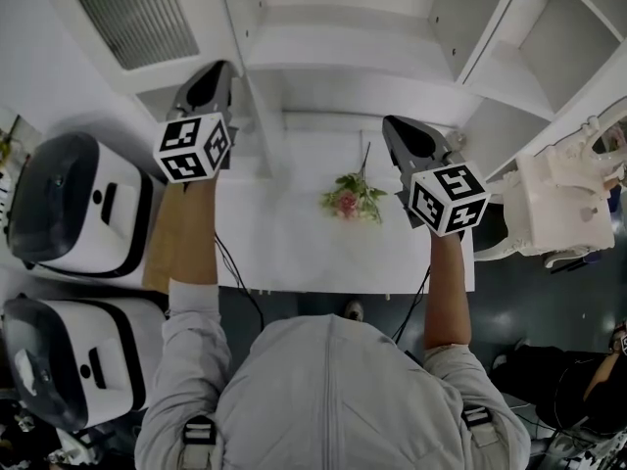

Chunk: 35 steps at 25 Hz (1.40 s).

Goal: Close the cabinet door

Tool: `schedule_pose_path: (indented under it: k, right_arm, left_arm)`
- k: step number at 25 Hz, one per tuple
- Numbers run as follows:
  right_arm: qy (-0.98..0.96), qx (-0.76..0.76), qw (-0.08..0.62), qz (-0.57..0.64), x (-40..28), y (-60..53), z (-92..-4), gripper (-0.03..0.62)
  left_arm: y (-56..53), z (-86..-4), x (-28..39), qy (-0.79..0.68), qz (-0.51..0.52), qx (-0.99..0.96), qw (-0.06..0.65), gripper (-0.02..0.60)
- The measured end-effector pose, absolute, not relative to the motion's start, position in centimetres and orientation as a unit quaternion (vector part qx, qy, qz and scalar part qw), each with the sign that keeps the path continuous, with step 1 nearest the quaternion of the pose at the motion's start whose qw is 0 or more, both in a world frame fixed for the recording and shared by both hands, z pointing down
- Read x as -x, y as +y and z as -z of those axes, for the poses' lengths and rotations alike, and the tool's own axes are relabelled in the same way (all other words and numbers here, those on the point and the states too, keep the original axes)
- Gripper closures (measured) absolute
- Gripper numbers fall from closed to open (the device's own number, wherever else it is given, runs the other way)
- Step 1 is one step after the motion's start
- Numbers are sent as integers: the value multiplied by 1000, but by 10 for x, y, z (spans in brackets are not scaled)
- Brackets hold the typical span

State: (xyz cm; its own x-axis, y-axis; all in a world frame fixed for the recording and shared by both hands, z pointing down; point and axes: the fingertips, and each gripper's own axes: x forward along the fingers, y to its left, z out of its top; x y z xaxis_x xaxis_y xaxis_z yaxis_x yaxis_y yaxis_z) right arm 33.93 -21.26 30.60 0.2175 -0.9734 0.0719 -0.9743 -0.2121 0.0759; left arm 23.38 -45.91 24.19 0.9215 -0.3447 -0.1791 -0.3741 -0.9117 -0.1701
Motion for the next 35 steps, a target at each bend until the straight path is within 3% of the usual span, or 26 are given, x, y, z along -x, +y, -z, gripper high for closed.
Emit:
schedule_pose_path:
  k: [6,35]
  right_arm:
    - [-621,-782,56,-1,-333,-202,-305,592]
    - [-610,-783,115,45,-287,-190,-303,592]
  left_arm:
    - [-437,-247,-215,205,-58,964,161,560]
    - [-322,-291,-132,113,-28,982,148,565]
